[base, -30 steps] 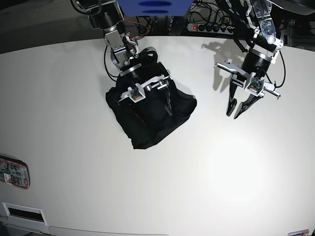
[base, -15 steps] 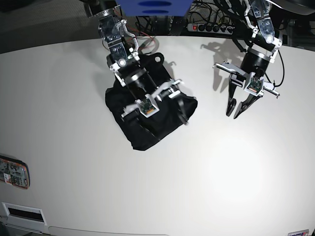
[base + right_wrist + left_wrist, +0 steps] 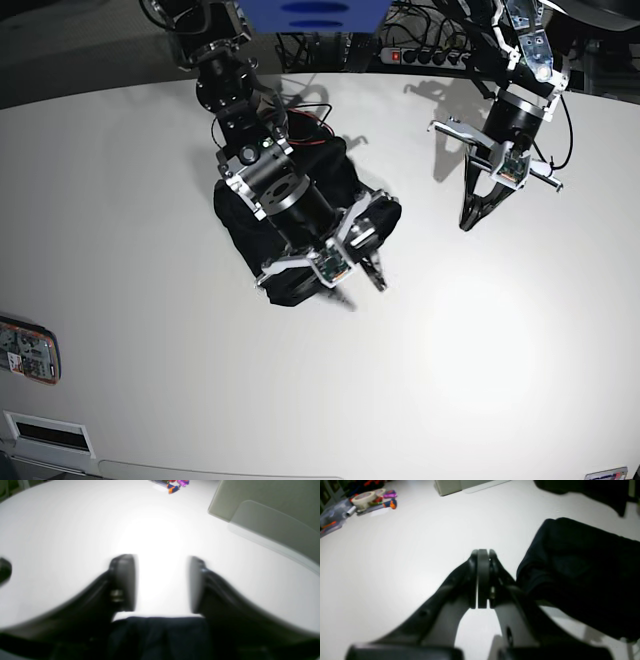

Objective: Fold the T-shirt properly
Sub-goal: 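Lift the bundle edge with the right gripper and fold it over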

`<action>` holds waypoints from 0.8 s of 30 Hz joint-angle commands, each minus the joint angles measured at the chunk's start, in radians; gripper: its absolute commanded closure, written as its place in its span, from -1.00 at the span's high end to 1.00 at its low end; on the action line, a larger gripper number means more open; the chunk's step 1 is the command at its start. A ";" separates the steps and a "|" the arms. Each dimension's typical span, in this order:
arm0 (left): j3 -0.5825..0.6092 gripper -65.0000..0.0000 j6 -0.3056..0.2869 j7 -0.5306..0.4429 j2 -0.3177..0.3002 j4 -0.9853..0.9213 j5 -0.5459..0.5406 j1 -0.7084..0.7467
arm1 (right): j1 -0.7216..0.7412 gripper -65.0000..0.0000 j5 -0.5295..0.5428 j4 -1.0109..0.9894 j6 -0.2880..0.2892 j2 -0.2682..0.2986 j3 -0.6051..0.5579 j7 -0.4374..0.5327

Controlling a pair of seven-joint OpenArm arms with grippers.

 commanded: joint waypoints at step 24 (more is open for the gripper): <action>0.470 -1.00 0.005 0.397 0.033 -0.054 -0.014 -0.004 | 0.384 -1.00 0.009 -0.050 -0.002 -0.010 0.059 -0.360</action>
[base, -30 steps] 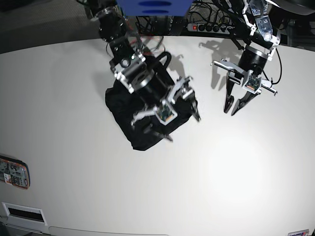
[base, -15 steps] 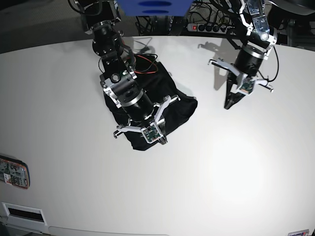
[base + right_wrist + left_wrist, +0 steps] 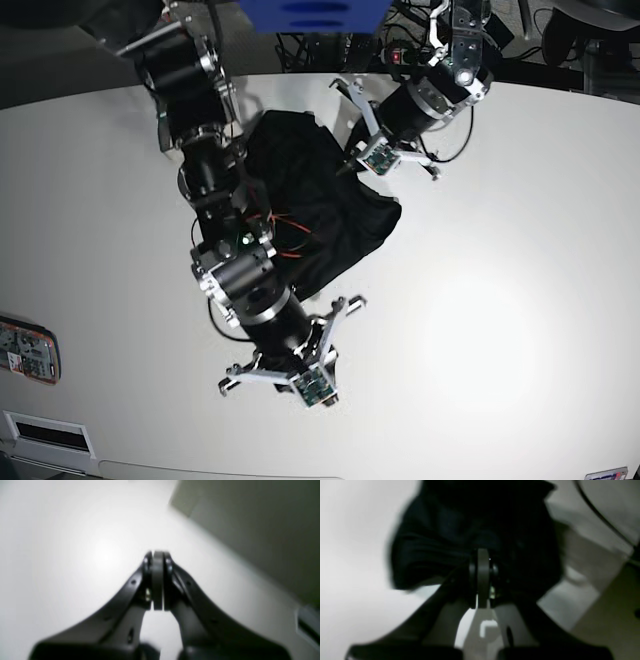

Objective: Fold the T-shirt properly
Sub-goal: 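Lift the bundle edge with the right gripper and fold it over, then grip both sides of the bundle and flatten it with both grippers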

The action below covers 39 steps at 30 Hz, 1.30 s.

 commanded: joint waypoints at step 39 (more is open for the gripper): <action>-0.078 -1.00 0.001 -0.019 -0.008 -0.412 0.074 -0.277 | -0.010 -1.00 0.005 -0.498 0.052 0.096 0.000 0.094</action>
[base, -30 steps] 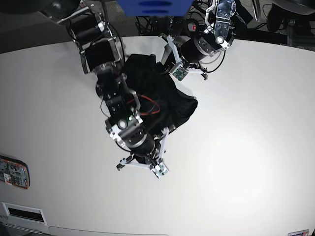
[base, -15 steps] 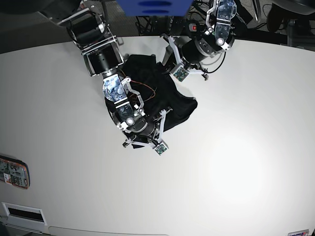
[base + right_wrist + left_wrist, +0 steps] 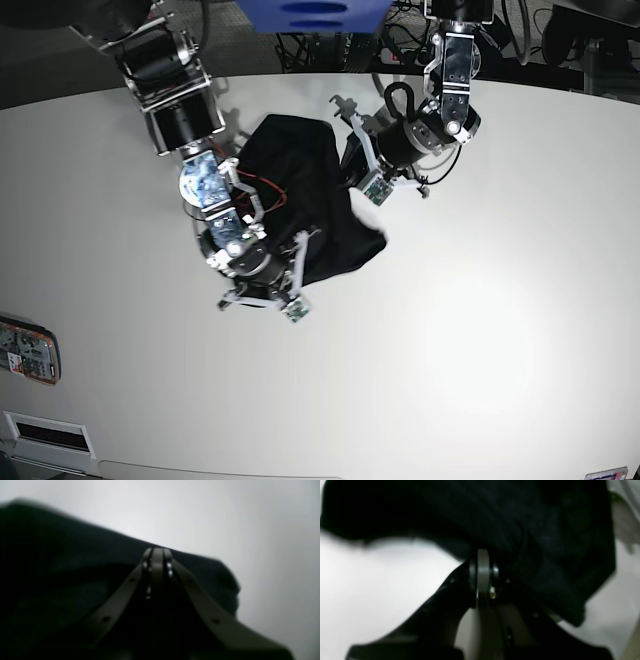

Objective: Fold the T-shirt properly
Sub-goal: 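Grip both sides of the bundle and flatten it with both grippers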

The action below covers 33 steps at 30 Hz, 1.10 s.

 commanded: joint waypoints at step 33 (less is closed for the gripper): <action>-0.025 -1.00 0.078 0.024 0.000 0.179 0.229 -0.107 | -0.176 -1.00 0.011 0.376 0.007 0.182 0.113 0.009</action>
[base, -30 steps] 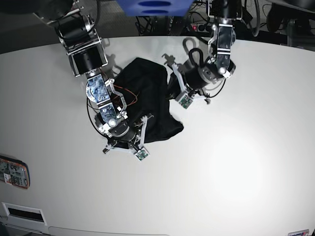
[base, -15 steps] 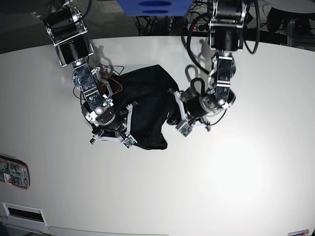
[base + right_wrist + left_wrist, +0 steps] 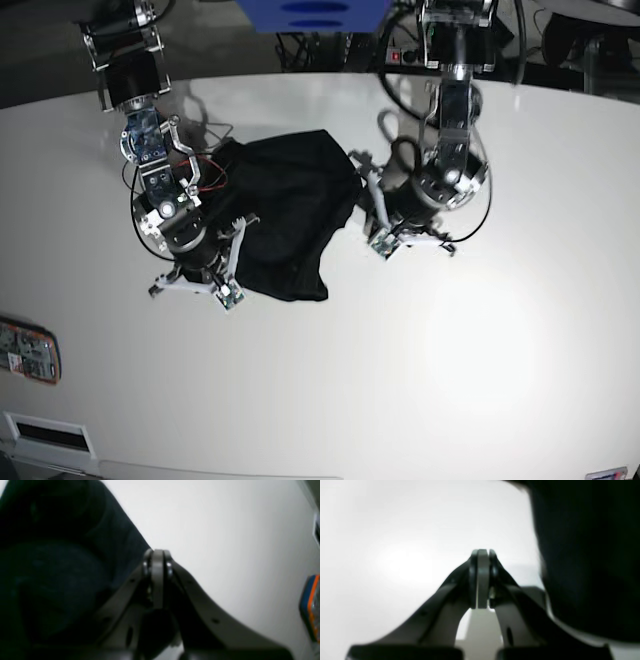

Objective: Fold the T-shirt properly
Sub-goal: 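Grip both sides of the bundle and flatten it with both grippers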

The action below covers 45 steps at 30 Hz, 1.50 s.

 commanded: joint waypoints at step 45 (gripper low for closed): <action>0.148 -1.00 0.249 -0.318 -0.016 -0.581 -0.007 -0.125 | -0.338 -1.00 -0.004 0.129 0.000 0.065 0.121 0.192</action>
